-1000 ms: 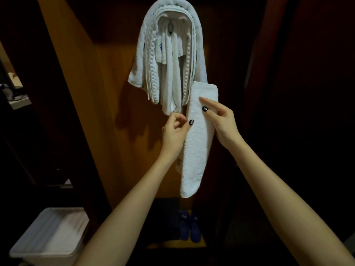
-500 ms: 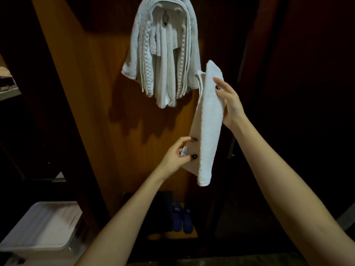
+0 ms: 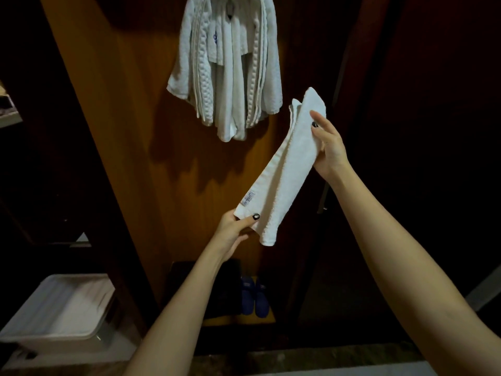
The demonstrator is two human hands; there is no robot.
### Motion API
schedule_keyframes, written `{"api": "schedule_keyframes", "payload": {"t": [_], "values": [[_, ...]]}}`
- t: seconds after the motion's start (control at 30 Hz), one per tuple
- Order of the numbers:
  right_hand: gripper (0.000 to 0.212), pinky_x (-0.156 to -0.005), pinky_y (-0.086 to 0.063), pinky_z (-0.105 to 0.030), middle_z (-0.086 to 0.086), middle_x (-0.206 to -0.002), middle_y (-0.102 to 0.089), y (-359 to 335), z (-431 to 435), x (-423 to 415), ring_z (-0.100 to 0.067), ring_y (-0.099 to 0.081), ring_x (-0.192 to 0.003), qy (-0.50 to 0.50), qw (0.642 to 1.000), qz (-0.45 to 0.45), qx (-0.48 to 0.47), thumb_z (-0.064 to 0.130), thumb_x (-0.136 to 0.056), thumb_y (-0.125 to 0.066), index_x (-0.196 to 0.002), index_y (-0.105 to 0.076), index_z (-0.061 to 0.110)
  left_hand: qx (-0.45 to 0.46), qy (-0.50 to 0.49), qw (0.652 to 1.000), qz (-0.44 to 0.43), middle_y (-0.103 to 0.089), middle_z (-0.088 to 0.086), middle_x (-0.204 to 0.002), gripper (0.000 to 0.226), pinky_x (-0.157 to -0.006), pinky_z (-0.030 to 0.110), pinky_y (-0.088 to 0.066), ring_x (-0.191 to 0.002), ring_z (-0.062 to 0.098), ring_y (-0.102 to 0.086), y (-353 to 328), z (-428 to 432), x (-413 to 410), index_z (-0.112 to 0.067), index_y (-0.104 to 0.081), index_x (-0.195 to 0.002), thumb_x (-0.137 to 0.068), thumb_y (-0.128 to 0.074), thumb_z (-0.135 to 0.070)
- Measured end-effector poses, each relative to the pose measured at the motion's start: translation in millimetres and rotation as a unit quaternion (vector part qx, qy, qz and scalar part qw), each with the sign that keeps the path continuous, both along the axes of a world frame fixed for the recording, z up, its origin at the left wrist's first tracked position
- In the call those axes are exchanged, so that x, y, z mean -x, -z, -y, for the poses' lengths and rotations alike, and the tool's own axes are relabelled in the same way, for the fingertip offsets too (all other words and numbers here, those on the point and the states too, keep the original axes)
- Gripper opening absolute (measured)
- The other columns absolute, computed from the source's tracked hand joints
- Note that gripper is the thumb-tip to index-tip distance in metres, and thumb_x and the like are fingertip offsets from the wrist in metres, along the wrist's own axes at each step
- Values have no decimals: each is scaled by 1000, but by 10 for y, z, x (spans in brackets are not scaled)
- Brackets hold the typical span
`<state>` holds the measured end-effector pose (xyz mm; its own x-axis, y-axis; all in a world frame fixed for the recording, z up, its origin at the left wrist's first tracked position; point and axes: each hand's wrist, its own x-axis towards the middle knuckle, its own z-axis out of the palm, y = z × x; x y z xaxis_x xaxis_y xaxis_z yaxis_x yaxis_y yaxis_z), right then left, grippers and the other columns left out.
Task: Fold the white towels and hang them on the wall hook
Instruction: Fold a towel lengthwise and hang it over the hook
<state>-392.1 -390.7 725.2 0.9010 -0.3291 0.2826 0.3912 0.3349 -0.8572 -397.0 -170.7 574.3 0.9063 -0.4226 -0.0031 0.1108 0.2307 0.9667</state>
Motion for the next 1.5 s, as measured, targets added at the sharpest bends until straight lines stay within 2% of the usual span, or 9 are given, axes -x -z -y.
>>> {"api": "schedule_keyframes", "payload": {"t": [0.17,0.33,0.5,0.77,0.93,1.1,1.2,1.37,1.5], "values": [[29,-85,-57,-35,-3,-130,-56,94,20,-26,-22,-59,-117,25,999,-4,27,5,-93,-55,-110,-69,23,-17,-133,977,166,-66,-9,-102,46,-66,22,-52,-92,9,-61,-93,-106,-47,-46,-57,-92,-82,-68,-2],[29,-92,-55,-37,-1,-130,-57,80,26,-61,-20,-59,-118,41,998,-2,42,5,-94,-54,-107,-71,24,-47,-106,973,200,-71,-11,-81,34,-53,17,-46,-68,4,-62,-180,-203,-68,-41,-61,-82,-87,-65,-8],[28,-92,-55,-33,4,-126,-58,9,0,-86,-17,-57,-118,51,997,7,50,6,-92,-57,-106,-72,25,-90,7,972,219,-64,-4,-77,21,-65,23,-38,-70,17,-50,-330,-268,-75,-31,-64,-77,-86,-67,-13],[30,-77,-55,-24,2,-127,-59,-95,-90,-96,-17,-61,-114,31,998,19,48,7,-92,-55,-103,-73,28,-156,128,955,217,-60,-14,-73,4,-66,15,-40,-68,3,-52,-363,-137,7,-16,-56,-97,-94,-58,-16],[28,-77,-55,-24,-2,-128,-59,-146,-74,-89,-18,-62,-112,19,997,17,67,9,-91,-58,-104,-73,28,-163,64,955,239,-48,9,-81,58,-71,33,-30,-76,21,-41,-411,-105,3,12,-60,-96,-89,-53,-45],[26,-72,-55,-23,-2,-123,-62,-179,-41,-62,-13,-67,-99,20,997,10,75,11,-90,-59,-105,-73,28,-211,95,919,319,-50,16,-72,45,-62,28,-31,-66,15,-43,-453,-64,-23,1,-62,-88,-93,-51,-43],[27,-72,-55,-24,-1,-125,-61,-189,-56,-59,-15,-66,-103,18,997,7,73,12,-90,-59,-106,-72,31,-213,69,931,288,-46,-2,-61,35,-53,18,-29,-55,8,-39,-474,-38,-92,-1,-61,-75,-92,-60,-31],[27,-75,-55,-26,-3,-122,-64,-218,-38,-47,-13,-69,-98,10,999,13,48,12,-90,-62,-110,-71,28,-186,9,958,219,-59,2,-64,9,-58,21,-35,-61,11,-48,-503,-113,-191,-12,-72,-72,-81,-74,-16],[24,-78,-56,-31,-9,-125,-62,-197,-51,-53,-19,-67,-103,-7,1000,3,-22,10,-89,-65,-108,-71,24,-206,27,951,227,-56,-8,-57,19,-58,16,-41,-57,4,-51,-588,-187,-222,-8,-65,-64,-76,-78,-13]]}}
